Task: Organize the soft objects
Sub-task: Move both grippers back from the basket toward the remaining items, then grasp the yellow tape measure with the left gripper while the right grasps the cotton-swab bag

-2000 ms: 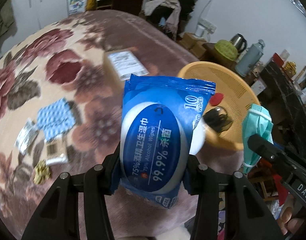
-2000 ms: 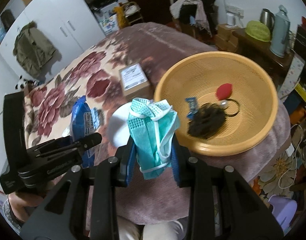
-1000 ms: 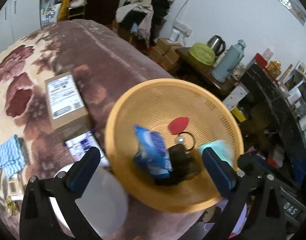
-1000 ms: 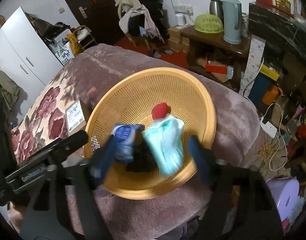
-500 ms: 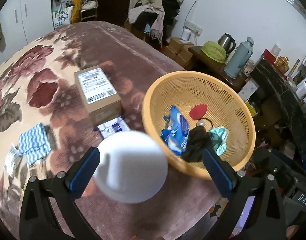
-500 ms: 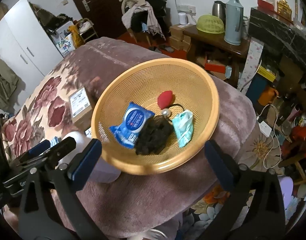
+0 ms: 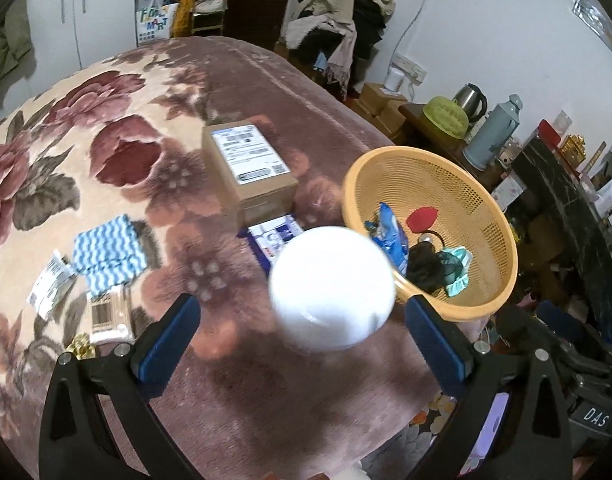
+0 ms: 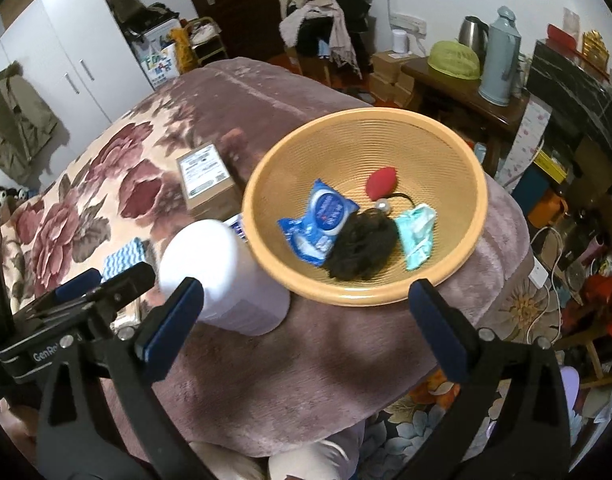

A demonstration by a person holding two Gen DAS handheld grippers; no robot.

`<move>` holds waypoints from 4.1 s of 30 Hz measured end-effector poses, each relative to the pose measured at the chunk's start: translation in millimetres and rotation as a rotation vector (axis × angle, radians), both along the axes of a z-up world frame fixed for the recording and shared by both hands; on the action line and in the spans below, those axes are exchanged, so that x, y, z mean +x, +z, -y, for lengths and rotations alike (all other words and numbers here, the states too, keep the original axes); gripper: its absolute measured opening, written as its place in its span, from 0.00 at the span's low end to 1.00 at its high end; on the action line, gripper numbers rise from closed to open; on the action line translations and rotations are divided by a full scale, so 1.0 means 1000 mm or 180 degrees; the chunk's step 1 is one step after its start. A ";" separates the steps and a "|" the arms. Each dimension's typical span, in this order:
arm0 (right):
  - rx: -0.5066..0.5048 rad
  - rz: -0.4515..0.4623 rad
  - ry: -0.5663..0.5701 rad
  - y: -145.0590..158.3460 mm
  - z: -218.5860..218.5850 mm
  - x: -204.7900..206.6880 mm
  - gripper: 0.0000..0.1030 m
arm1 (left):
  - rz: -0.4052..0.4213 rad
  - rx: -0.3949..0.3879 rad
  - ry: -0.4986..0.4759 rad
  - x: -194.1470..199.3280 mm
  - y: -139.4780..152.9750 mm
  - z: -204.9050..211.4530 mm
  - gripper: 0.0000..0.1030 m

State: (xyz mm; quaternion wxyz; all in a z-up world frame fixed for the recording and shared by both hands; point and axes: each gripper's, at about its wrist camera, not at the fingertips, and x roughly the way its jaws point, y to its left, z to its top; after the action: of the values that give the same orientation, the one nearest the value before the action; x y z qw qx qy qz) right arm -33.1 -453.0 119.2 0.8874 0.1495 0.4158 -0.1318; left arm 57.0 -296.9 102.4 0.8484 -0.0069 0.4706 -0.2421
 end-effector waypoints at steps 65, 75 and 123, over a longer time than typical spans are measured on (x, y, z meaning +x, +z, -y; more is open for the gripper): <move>0.0019 -0.0801 0.1020 -0.107 -0.216 0.039 1.00 | -0.0845 0.0178 0.0934 0.002 -0.145 -0.262 0.99; 0.0071 -0.0975 0.1103 -0.132 -0.226 0.049 1.00 | -0.1068 0.0156 0.1120 0.008 -0.179 -0.293 0.99; 0.0061 -0.1092 0.1451 -0.194 -0.296 0.182 0.98 | -0.1040 0.0046 0.1196 0.070 -0.212 -0.307 0.48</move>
State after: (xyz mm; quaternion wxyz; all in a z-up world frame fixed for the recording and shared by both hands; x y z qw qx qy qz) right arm 148.7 -156.8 -74.9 0.8093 0.0361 0.5840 0.0517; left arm 127.1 10.4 -109.1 0.7912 -0.1273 0.5937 -0.0724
